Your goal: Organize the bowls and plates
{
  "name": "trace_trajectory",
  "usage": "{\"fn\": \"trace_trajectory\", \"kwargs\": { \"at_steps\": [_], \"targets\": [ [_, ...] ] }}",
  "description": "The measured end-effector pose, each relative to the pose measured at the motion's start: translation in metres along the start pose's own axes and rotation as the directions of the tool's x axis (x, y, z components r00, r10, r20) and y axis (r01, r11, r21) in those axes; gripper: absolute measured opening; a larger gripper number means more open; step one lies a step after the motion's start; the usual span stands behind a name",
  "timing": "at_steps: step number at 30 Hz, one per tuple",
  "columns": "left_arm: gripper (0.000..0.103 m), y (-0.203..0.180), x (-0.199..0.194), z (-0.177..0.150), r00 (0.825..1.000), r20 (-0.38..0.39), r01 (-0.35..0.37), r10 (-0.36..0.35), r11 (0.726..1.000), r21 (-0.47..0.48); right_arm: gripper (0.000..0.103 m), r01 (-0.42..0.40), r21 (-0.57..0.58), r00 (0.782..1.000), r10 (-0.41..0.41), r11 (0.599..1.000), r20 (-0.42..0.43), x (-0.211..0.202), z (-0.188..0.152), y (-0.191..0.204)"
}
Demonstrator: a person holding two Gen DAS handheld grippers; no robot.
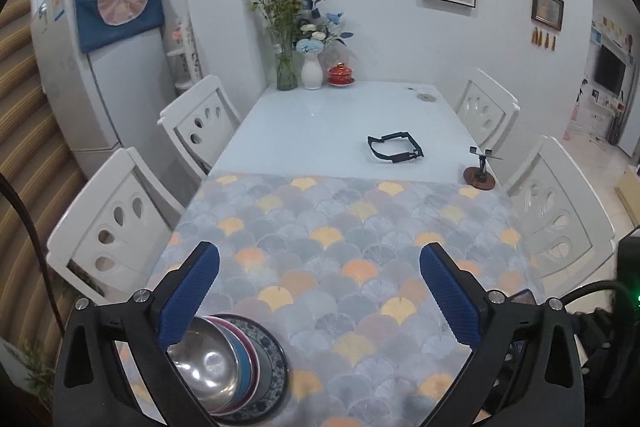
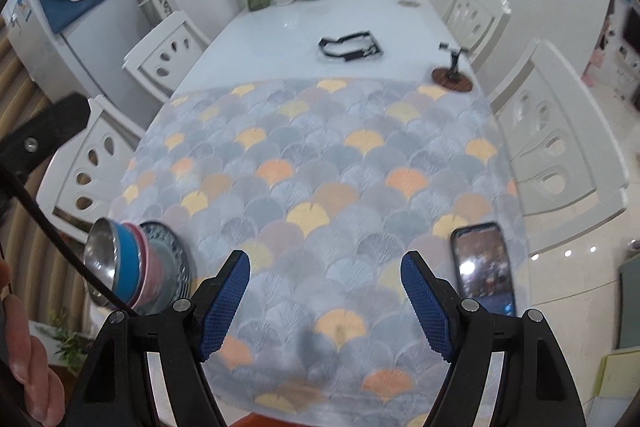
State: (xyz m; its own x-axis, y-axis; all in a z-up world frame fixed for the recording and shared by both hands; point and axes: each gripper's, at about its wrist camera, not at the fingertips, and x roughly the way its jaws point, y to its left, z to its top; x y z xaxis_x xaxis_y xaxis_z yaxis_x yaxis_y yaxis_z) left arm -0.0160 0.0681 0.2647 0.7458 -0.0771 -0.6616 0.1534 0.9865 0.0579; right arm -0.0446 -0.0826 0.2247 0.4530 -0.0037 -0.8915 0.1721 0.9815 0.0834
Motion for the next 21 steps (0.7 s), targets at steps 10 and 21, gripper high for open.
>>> {"fn": "trace_trajectory", "kwargs": {
  "at_steps": [10,21],
  "targets": [
    [0.101,0.009,0.045,-0.019,0.990,-0.136,0.039,-0.042,0.999,-0.027,0.076,0.130,0.020,0.985,-0.131,0.991,0.115,-0.009,0.021,0.004],
    [0.100,0.000,0.074,-0.055,0.983,-0.185,0.005,0.002,0.999,0.037,0.079,0.237,0.004,0.961,-0.235,0.971,0.143,0.022,0.016,0.010]
  ]
}}
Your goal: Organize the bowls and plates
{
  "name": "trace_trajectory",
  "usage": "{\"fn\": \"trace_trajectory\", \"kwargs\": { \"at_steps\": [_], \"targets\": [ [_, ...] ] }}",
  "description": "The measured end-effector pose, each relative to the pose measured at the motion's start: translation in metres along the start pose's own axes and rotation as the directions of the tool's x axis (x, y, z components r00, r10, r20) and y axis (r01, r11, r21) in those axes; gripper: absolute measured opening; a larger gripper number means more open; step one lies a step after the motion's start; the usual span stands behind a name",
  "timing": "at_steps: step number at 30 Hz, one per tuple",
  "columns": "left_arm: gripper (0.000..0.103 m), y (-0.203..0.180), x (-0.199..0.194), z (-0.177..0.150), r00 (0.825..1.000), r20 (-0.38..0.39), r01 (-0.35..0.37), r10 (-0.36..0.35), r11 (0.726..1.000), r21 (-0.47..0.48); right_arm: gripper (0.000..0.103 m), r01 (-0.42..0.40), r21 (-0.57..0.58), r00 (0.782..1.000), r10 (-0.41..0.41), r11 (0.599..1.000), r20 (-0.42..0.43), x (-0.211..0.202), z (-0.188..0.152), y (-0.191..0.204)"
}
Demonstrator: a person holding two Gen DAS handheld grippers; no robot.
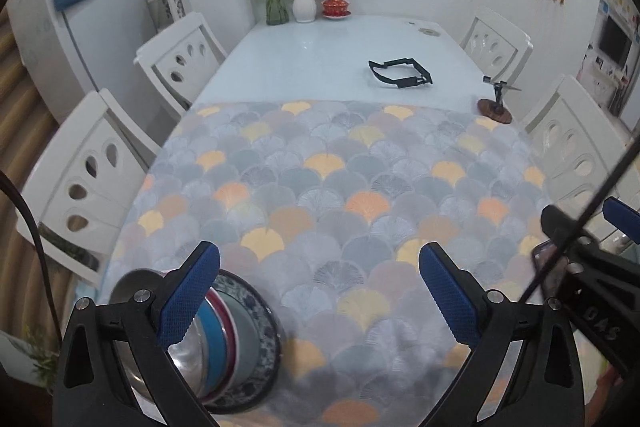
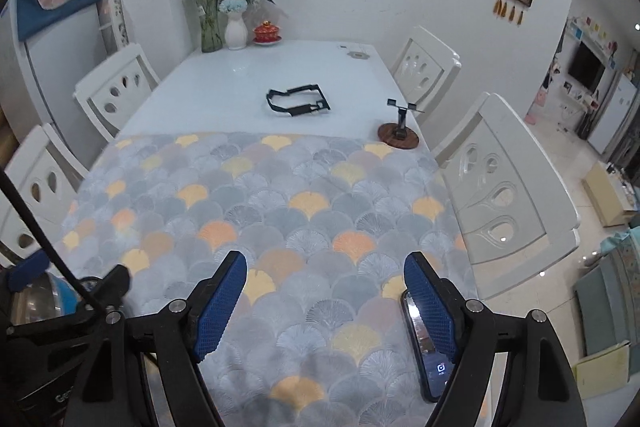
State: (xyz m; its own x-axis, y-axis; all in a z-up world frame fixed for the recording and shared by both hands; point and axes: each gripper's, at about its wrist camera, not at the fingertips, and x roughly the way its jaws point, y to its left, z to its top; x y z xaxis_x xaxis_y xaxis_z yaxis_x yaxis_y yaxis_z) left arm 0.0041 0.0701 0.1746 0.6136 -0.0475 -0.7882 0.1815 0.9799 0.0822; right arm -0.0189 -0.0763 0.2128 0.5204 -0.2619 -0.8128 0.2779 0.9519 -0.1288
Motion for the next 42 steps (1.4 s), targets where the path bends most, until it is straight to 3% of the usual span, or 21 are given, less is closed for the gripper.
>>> {"fn": "trace_trajectory", "kwargs": {
  "at_steps": [3,7,10,13,15,20,27,42],
  "targets": [
    [0.100,0.002,-0.007,0.001,0.999,0.040,-0.009,0.009,1.000,0.007,0.079,0.036,0.002,0.999,-0.036,0.999,-0.022,0.010,-0.006,0.004],
    [0.101,0.013,-0.025,0.003,0.988,0.155,-0.021,0.023,1.000,-0.018,0.079,0.057,0.022,0.998,-0.056,0.998,-0.031,0.014,-0.009,0.003],
    [0.101,0.009,-0.024,0.003,0.976,0.195,-0.105,0.097,0.994,0.036,0.079,0.080,0.028,0.996,-0.080,0.996,-0.025,0.015,-0.010,0.004],
    [0.101,-0.002,-0.022,-0.002,0.973,0.200,-0.143,0.119,0.983,0.112,0.079,0.073,0.037,0.997,-0.072,0.997,-0.034,0.021,-0.012,0.006],
    [0.101,-0.003,-0.020,-0.006,0.978,0.188,-0.120,0.095,0.985,0.127,0.079,0.076,0.031,0.996,-0.075,0.997,-0.045,0.026,-0.014,0.010],
    [0.101,0.004,-0.016,-0.004,0.982,0.169,-0.108,0.089,0.988,0.110,0.079,0.114,-0.004,0.993,-0.114,0.993,-0.021,0.020,-0.017,0.021],
    [0.101,0.014,-0.030,0.008,0.963,0.241,-0.147,0.120,0.984,0.096,0.080,0.088,0.031,0.993,-0.085,0.996,-0.078,0.022,-0.024,0.020],
    [0.101,0.003,-0.030,0.012,0.974,0.199,-0.126,0.106,0.988,0.093,0.083,0.077,-0.008,0.992,-0.077,0.997,-0.104,0.019,-0.038,0.029]
  ]
}}
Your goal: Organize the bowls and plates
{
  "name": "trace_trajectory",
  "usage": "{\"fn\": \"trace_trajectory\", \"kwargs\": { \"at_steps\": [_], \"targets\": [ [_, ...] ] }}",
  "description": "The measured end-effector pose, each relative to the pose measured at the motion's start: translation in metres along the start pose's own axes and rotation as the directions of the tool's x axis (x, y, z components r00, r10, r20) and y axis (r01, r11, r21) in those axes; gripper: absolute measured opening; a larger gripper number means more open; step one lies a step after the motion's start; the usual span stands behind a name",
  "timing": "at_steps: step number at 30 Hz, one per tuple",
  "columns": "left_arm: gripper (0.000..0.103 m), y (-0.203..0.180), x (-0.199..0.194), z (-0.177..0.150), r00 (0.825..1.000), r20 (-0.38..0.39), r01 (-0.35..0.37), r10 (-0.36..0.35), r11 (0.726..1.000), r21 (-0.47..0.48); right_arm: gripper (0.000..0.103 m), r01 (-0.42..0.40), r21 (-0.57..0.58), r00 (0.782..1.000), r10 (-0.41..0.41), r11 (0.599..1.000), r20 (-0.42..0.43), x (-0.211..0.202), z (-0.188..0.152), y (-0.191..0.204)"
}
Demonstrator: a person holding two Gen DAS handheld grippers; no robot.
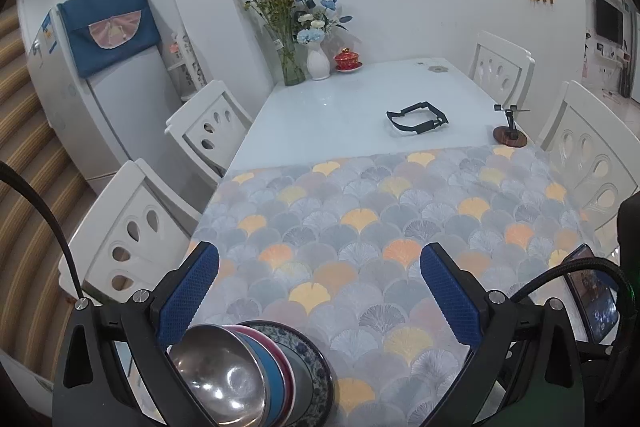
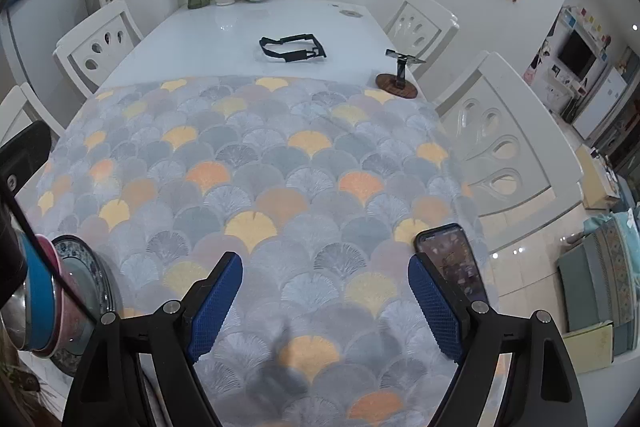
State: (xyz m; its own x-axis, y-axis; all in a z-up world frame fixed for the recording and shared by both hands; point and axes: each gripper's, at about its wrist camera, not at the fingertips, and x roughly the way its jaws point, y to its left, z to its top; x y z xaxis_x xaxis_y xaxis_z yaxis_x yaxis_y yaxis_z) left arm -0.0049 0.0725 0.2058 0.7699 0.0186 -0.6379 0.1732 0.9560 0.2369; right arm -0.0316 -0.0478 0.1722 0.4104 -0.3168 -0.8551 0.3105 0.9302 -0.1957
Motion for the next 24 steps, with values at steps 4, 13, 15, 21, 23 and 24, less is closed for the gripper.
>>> {"fn": "trace_trajectory", "kwargs": {
  "at_steps": [4,13,15,21,23,24],
  "targets": [
    [0.101,-0.004,0.003,0.000,1.000,-0.022,0.003,-0.003,1.000,-0.004,0.083,0.022,-0.029,1.000,-0.022,0.999,0.017,-0.002,-0.001,0.000],
    [0.101,-0.014,0.006,-0.003,0.998,-0.057,0.009,-0.008,1.000,0.011,0.083,0.009,0.019,1.000,-0.009,1.000,0.003,0.003,0.003,-0.020],
    [0.101,-0.016,0.008,-0.003,0.997,-0.074,0.026,-0.025,1.000,0.013,0.083,0.009,0.024,1.000,-0.009,1.000,0.005,0.004,0.003,-0.022],
    [0.101,-0.023,0.013,0.001,0.996,-0.085,0.016,-0.013,0.999,0.031,0.083,-0.017,0.056,1.000,0.016,0.998,0.026,0.001,0.009,-0.032],
    [0.101,-0.023,0.016,0.004,0.995,-0.096,0.028,-0.026,0.999,0.024,0.083,-0.038,0.080,0.998,0.034,0.996,0.047,-0.001,0.013,-0.037],
    [0.101,-0.022,0.016,0.004,0.994,-0.100,0.035,-0.033,0.999,0.018,0.083,-0.046,0.085,0.998,0.041,0.995,0.053,-0.003,0.014,-0.037]
  ]
}}
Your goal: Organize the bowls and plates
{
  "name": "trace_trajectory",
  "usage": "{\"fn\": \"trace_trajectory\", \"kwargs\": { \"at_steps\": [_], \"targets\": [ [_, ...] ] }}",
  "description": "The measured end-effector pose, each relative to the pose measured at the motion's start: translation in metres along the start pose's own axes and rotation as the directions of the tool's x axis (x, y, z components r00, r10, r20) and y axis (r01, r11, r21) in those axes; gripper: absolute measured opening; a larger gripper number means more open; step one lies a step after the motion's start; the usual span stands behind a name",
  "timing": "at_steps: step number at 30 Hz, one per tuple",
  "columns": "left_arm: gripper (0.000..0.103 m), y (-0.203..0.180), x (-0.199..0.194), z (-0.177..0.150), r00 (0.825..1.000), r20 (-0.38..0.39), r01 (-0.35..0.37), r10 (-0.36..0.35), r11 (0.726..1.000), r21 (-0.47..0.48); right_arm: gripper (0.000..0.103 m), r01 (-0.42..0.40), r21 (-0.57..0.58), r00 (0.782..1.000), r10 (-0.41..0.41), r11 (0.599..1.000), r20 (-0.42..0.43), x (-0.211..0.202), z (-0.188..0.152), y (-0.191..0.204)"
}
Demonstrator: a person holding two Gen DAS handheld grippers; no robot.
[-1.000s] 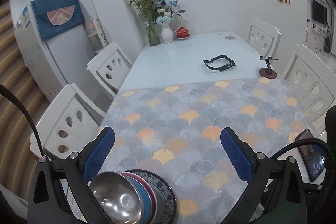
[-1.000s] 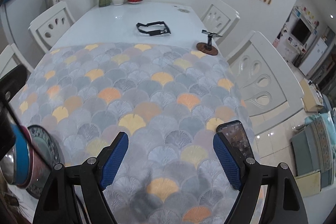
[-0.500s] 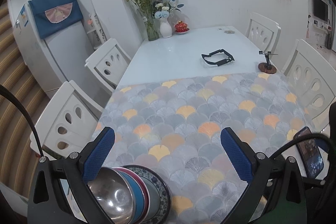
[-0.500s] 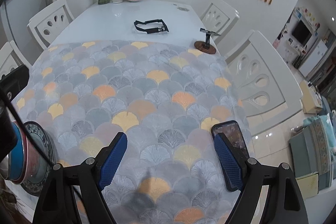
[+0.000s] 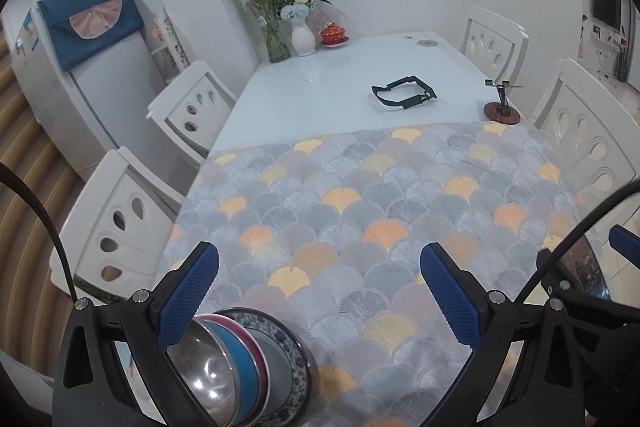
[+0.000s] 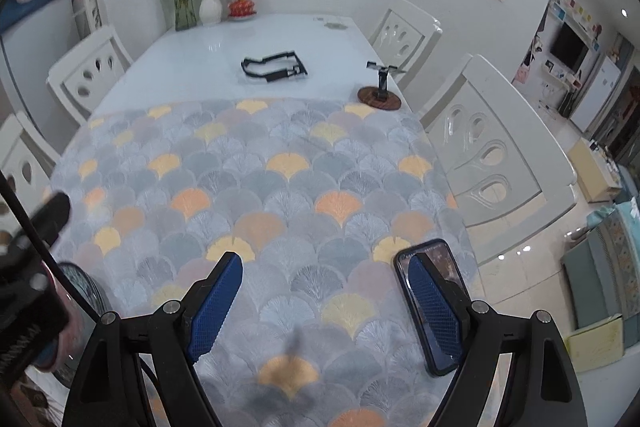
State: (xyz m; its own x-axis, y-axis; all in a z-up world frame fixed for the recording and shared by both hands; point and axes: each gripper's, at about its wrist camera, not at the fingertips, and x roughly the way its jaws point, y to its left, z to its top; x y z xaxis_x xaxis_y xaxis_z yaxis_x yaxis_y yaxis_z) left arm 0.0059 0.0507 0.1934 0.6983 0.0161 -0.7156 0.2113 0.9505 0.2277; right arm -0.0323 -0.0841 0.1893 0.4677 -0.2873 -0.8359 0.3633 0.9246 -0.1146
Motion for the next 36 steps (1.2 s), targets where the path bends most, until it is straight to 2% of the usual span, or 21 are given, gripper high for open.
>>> {"fn": "trace_trajectory", "kwargs": {
  "at_steps": [10,14,23,25,26,28,32,36],
  "targets": [
    [0.101,0.003,0.007,-0.004,0.999,-0.039,0.019,-0.019,1.000,-0.010,0.083,-0.021,0.007,1.000,0.021,1.000,0.012,-0.003,0.010,0.001],
    [0.101,0.006,0.023,-0.004,0.992,-0.106,0.066,-0.069,0.997,-0.027,0.083,-0.030,0.033,0.999,0.029,0.999,0.040,-0.002,0.009,-0.002],
    [0.101,-0.009,0.046,0.008,0.992,-0.125,0.017,-0.021,0.999,-0.034,0.083,-0.048,0.035,0.999,0.047,0.998,0.021,0.019,0.014,-0.013],
    [0.101,-0.016,0.061,0.008,0.985,-0.170,0.027,-0.034,0.999,-0.046,0.083,-0.059,0.030,0.998,0.058,0.998,0.018,0.032,0.017,-0.016],
    [0.101,-0.020,0.074,0.006,0.975,-0.220,0.027,-0.039,0.998,-0.058,0.083,-0.061,0.030,0.998,0.061,0.998,0.005,0.040,0.018,-0.018],
    [0.101,-0.027,0.094,0.000,0.962,-0.271,0.000,-0.022,0.997,-0.078,0.083,-0.093,0.053,0.995,0.094,0.994,-0.031,0.057,0.020,-0.025],
    [0.100,-0.044,0.115,-0.006,0.948,-0.318,-0.024,-0.001,0.997,-0.075,0.083,-0.101,0.074,0.990,0.108,0.992,-0.088,0.088,0.021,-0.040],
    [0.100,-0.055,0.119,-0.008,0.946,-0.325,-0.035,0.007,0.996,-0.081,0.083,-0.126,0.094,0.980,0.138,0.988,-0.142,0.105,0.023,-0.052]
  ]
}}
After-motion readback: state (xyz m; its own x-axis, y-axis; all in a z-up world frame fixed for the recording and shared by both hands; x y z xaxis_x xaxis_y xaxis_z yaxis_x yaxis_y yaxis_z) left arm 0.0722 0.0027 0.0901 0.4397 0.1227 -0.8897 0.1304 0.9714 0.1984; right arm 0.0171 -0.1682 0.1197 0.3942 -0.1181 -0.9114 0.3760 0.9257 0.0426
